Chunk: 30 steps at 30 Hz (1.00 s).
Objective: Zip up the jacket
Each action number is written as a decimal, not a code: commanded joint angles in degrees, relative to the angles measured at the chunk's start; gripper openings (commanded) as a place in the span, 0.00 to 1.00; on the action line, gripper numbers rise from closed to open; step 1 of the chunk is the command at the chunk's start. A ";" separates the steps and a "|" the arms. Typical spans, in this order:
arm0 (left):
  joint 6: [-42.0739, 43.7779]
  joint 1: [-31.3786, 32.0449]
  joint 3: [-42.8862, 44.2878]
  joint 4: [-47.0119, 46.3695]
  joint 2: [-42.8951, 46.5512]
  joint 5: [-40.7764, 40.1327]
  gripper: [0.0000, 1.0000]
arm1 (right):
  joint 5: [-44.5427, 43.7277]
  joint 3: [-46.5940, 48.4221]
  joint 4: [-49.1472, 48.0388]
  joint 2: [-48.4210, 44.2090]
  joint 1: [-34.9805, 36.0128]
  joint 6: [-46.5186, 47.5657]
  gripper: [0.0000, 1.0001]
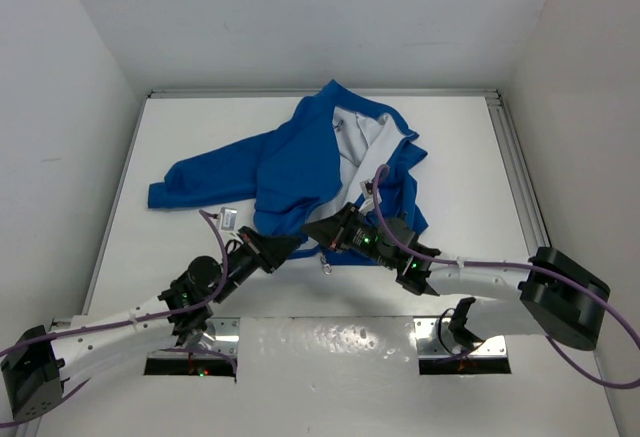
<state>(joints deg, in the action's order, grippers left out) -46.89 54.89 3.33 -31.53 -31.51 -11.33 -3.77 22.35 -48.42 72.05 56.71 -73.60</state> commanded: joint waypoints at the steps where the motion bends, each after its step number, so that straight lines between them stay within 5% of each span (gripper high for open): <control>1: 1.54 -0.31 2.38 -3.10 0.04 0.08 0.03 | 1.66 0.15 -5.98 0.02 -0.19 -1.19 0.00; 6: 1.54 -0.31 2.47 -3.72 -0.22 0.61 0.01 | 2.01 -0.29 -7.12 0.46 -0.54 -1.81 0.00; 9: 1.54 -0.31 2.64 -3.62 -0.48 2.19 0.20 | 2.27 -0.55 -8.09 0.55 -0.63 -2.16 0.00; 11: 1.81 -0.31 2.64 -3.80 -0.49 2.46 0.22 | 2.71 -0.38 -8.18 0.55 -0.63 -2.25 0.00; 23: 2.77 -0.31 3.17 -5.03 -1.02 1.31 0.01 | 3.07 -0.73 -8.44 0.90 -0.63 -2.77 0.00; 30: 3.74 -0.31 2.99 -2.05 1.18 -0.70 0.00 | 1.57 0.41 -1.42 -0.33 -0.90 -1.55 0.04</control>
<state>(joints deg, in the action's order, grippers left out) -44.38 54.89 3.77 -32.86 -31.64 -10.66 -2.55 21.34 -51.29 72.77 55.94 -75.75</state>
